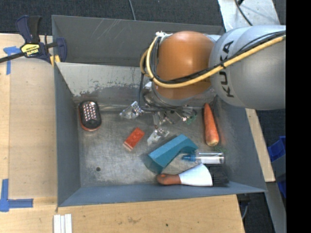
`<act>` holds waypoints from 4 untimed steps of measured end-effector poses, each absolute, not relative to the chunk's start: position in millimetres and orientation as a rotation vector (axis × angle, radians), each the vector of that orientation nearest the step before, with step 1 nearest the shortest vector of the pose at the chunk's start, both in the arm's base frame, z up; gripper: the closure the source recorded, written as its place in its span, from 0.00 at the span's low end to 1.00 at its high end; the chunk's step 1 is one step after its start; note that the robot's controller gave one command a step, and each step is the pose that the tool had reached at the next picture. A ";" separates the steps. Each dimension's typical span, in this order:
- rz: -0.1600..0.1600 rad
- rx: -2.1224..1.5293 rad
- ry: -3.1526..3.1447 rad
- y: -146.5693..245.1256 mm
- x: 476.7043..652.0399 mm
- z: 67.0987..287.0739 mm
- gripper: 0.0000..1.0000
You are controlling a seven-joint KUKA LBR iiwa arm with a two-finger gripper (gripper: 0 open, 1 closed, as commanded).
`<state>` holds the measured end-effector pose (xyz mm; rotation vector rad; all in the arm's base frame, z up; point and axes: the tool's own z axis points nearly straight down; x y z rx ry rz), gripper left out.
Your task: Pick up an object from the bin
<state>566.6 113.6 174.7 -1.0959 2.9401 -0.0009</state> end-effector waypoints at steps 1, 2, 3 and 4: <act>0.001 -1.138 2.923 90.8 578.6 134.4 0.00; -0.006 -1.274 2.869 101.7 611.1 81.9 1.00; -0.006 -1.273 2.869 101.7 611.2 81.9 1.00; -0.002 -1.245 2.876 92.0 612.2 245.4 1.00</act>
Offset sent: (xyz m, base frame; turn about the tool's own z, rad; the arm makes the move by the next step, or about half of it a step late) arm 0.0410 -0.0099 -0.0988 -0.1271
